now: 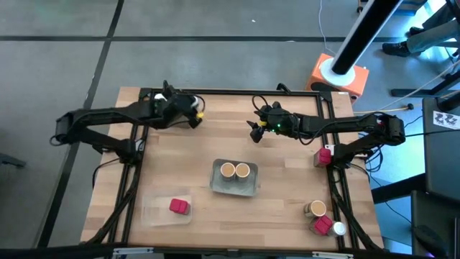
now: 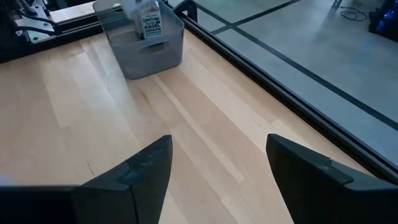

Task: Sort spices by type
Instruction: Put the top white seasoning bottle into the black bin

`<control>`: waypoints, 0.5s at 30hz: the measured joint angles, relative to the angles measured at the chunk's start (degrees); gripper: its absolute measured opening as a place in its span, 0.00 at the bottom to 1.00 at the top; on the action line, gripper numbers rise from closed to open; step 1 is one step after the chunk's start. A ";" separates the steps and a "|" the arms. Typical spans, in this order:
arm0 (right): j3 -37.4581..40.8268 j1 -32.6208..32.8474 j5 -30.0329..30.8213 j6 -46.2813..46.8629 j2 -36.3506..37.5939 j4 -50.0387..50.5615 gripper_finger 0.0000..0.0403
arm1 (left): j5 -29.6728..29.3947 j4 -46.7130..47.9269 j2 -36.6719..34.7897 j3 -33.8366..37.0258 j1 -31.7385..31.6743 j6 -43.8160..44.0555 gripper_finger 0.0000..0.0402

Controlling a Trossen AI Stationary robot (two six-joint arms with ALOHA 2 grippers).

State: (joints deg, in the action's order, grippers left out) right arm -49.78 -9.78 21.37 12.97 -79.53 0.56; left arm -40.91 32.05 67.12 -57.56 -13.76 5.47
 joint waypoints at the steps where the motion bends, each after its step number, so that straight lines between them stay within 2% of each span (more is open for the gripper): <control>1: 0.00 0.00 0.00 0.00 0.00 0.00 0.64 | -0.11 0.64 -0.69 0.00 -0.84 -0.14 0.48; 7: 0.00 0.01 0.01 -0.02 0.00 0.00 0.64 | -0.32 1.28 -1.78 0.49 -5.98 -3.90 0.49; 15: 0.00 0.00 0.00 -0.07 0.00 0.00 0.64 | 1.75 -6.61 -1.78 8.27 -12.36 -8.87 0.49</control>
State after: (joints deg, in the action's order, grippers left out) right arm -49.78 -9.78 21.37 12.91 -79.53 0.56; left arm -39.16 25.43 65.34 -49.29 -26.13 -3.40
